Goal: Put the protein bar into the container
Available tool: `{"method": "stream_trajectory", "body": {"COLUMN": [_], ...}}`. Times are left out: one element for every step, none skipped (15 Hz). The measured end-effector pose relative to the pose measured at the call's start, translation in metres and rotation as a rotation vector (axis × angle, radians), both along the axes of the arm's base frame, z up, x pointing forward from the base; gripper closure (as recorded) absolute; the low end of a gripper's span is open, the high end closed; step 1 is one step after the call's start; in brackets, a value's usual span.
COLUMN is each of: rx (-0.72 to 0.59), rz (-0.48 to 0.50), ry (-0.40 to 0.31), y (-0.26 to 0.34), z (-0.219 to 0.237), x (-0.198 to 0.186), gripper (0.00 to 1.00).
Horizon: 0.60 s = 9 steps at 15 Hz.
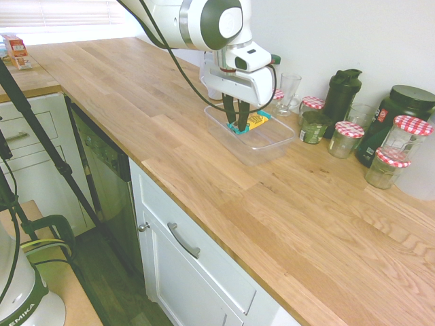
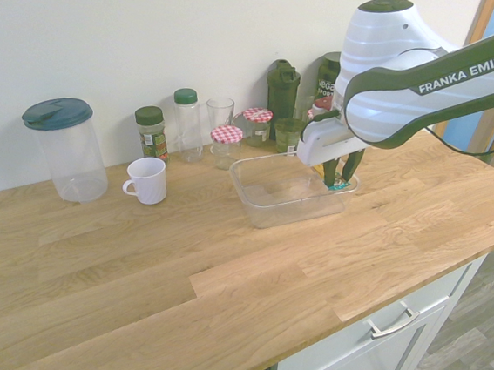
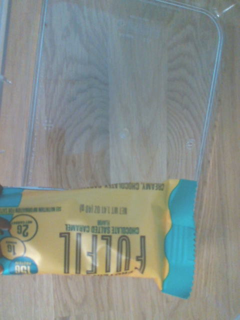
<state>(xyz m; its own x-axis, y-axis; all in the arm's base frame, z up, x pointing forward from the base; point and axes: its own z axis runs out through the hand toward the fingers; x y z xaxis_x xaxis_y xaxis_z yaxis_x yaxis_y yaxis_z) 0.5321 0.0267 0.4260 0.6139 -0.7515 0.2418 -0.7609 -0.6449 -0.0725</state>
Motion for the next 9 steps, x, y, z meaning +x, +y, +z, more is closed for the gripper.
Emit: {"method": "stream_trajectory", "body": {"rx": [0.001, 0.001, 0.001, 0.001, 0.002, 0.002, 0.002, 0.003, 0.006], "rz": [-0.002, -0.002, -0.004, -0.006, -0.006, -0.005, -0.004, -0.006, -0.011], "ry": [-0.005, -0.009, -0.014, -0.019, -0.023, -0.027, -0.033, -0.039, -0.047], "y": [-0.001, -0.001, -0.002, -0.003, -0.003, -0.002, -0.002, -0.002, -0.004], "z": [0.002, 0.004, 0.007, 0.010, 0.012, 0.014, 0.017, 0.021, 0.026], "x": [0.001, 0.002, 0.003, 0.005, 0.005, 0.006, 0.007, 0.007, 0.006], "gripper": [0.00, 0.00, 0.00, 0.00, 0.00, 0.00, 0.00, 0.00, 0.00]}}
